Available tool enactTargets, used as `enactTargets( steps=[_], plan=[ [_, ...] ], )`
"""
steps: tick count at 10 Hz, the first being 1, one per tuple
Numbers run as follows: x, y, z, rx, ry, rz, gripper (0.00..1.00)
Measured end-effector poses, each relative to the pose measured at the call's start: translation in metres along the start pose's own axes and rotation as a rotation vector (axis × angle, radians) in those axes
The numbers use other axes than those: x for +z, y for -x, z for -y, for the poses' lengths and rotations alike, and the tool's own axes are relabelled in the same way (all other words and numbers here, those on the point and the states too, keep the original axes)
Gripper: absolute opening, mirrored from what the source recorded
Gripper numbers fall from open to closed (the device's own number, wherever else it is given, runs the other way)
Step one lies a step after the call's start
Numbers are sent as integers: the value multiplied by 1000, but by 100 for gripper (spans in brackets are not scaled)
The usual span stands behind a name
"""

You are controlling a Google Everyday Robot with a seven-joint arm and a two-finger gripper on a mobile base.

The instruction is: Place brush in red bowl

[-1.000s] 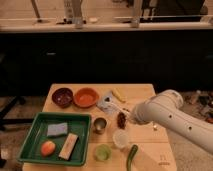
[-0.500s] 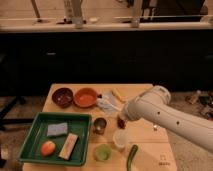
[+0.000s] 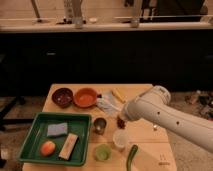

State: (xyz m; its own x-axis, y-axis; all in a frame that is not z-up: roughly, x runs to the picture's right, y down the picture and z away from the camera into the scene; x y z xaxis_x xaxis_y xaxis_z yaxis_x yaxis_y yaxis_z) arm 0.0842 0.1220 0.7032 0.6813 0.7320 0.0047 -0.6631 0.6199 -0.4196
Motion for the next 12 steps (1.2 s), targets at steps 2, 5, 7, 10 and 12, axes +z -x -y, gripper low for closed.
enactTargets(
  steps=[2, 5, 7, 10, 12],
  plan=[
    [0, 0, 0, 1, 0, 0, 0],
    [0, -1, 0, 3, 1, 0, 0],
    [3, -2, 5, 16, 1, 5, 0],
    [13, 3, 11, 38, 9, 31, 0],
    [21, 8, 11, 42, 23, 41, 0]
  ],
)
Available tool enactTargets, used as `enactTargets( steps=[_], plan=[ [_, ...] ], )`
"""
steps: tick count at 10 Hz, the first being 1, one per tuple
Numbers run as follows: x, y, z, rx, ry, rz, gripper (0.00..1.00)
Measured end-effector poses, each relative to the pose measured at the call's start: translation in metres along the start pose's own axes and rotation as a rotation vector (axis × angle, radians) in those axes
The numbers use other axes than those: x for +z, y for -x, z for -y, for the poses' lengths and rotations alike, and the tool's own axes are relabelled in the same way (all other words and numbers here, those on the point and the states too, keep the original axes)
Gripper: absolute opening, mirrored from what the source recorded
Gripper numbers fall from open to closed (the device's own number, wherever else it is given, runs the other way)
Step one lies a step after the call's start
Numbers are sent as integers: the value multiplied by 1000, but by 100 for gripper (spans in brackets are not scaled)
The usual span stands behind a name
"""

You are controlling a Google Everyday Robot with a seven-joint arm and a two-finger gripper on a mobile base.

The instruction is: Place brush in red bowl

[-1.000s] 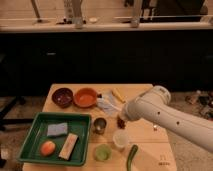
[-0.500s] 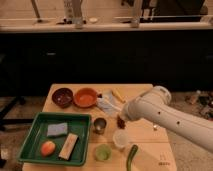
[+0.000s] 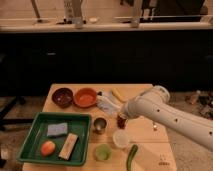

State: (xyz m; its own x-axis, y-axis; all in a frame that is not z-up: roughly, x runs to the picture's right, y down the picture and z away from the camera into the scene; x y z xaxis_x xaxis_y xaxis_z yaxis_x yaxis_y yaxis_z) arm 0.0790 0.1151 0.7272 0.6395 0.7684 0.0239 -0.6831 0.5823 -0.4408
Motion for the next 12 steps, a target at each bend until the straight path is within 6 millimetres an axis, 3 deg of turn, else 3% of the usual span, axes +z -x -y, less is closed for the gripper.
enactTargets(
  steps=[3, 12],
  plan=[
    [28, 16, -5, -14, 34, 2, 0],
    [136, 97, -42, -75, 65, 71, 0]
  ],
)
